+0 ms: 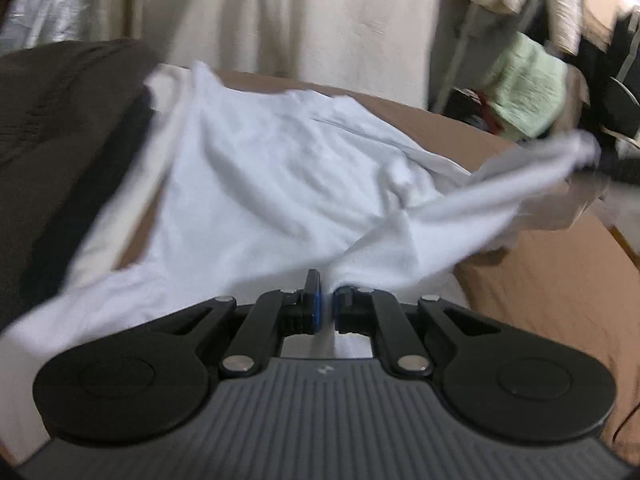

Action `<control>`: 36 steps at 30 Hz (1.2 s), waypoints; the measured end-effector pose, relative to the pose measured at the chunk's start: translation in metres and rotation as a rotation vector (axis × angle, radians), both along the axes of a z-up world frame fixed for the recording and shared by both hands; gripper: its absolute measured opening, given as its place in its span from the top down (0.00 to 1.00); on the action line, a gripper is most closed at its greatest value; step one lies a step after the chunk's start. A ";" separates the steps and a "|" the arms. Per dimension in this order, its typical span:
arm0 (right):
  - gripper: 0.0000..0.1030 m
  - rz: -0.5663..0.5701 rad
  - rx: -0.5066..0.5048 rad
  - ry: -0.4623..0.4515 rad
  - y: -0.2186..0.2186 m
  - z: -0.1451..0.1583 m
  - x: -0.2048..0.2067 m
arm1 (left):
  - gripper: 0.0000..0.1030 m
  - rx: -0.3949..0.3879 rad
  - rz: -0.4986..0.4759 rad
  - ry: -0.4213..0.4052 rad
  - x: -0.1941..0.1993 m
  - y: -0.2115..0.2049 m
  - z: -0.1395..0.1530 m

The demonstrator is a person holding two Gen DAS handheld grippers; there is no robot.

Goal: Fold clothes

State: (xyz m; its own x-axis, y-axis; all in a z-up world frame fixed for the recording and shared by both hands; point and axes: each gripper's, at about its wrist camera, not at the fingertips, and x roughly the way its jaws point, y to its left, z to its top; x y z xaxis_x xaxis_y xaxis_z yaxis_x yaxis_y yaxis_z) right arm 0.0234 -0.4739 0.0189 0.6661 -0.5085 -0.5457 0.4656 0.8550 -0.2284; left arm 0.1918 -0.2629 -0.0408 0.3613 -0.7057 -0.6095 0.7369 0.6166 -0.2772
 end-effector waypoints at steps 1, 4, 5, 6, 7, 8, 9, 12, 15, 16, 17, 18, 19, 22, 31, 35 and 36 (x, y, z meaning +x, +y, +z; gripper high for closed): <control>0.78 -0.016 0.014 -0.035 0.001 0.017 -0.010 | 0.94 -0.035 -0.017 0.031 -0.001 0.001 0.002; 0.78 -0.059 0.007 -0.082 0.007 0.050 -0.027 | 0.94 -0.137 -0.034 0.081 -0.002 0.007 0.013; 0.78 -0.068 -0.007 -0.084 0.009 0.057 -0.030 | 0.94 -0.149 -0.023 0.061 -0.003 0.010 0.016; 0.78 -0.062 -0.037 -0.061 0.009 0.058 -0.026 | 0.94 -0.156 -0.008 0.038 -0.004 0.013 0.020; 0.78 -0.047 -0.061 -0.035 0.009 0.054 -0.020 | 0.94 -0.150 0.022 0.004 -0.004 0.016 0.022; 0.77 -0.030 -0.058 -0.014 0.006 0.048 -0.015 | 0.94 -0.139 0.065 -0.033 -0.003 0.019 0.023; 0.75 -0.011 -0.037 0.005 0.000 0.040 -0.008 | 0.94 -0.126 0.108 -0.055 -0.001 0.022 0.024; 0.42 0.036 -0.071 0.084 -0.014 0.003 0.020 | 0.94 -0.003 0.244 -0.109 0.012 0.027 0.018; 0.40 -0.024 -0.294 0.269 -0.026 -0.056 0.053 | 0.94 0.149 0.326 -0.149 0.021 0.024 0.003; 0.44 -0.063 -0.256 0.290 -0.033 -0.066 0.056 | 0.94 0.177 0.344 -0.140 0.025 0.024 -0.003; 0.46 -0.102 -0.219 0.312 -0.039 -0.075 0.058 | 0.94 0.164 0.354 -0.083 0.032 0.028 -0.007; 0.46 -0.132 -0.175 0.315 -0.045 -0.082 0.057 | 0.94 0.155 0.363 -0.038 0.037 0.031 -0.010; 0.45 -0.136 -0.108 0.266 -0.045 -0.080 0.049 | 0.94 0.153 0.364 -0.029 0.039 0.032 -0.011; 0.43 -0.127 0.092 0.138 -0.041 -0.074 0.020 | 0.94 0.146 0.362 -0.036 0.041 0.032 -0.010; 0.20 -0.149 0.698 0.011 -0.046 -0.118 -0.011 | 0.94 0.104 0.365 0.000 0.044 0.038 -0.011; 0.90 -0.144 0.629 -0.019 -0.043 -0.117 -0.009 | 0.94 0.144 0.364 -0.074 0.034 0.029 -0.007; 0.89 -0.131 0.575 -0.028 -0.040 -0.104 -0.011 | 0.94 0.149 0.361 -0.094 0.031 0.028 -0.005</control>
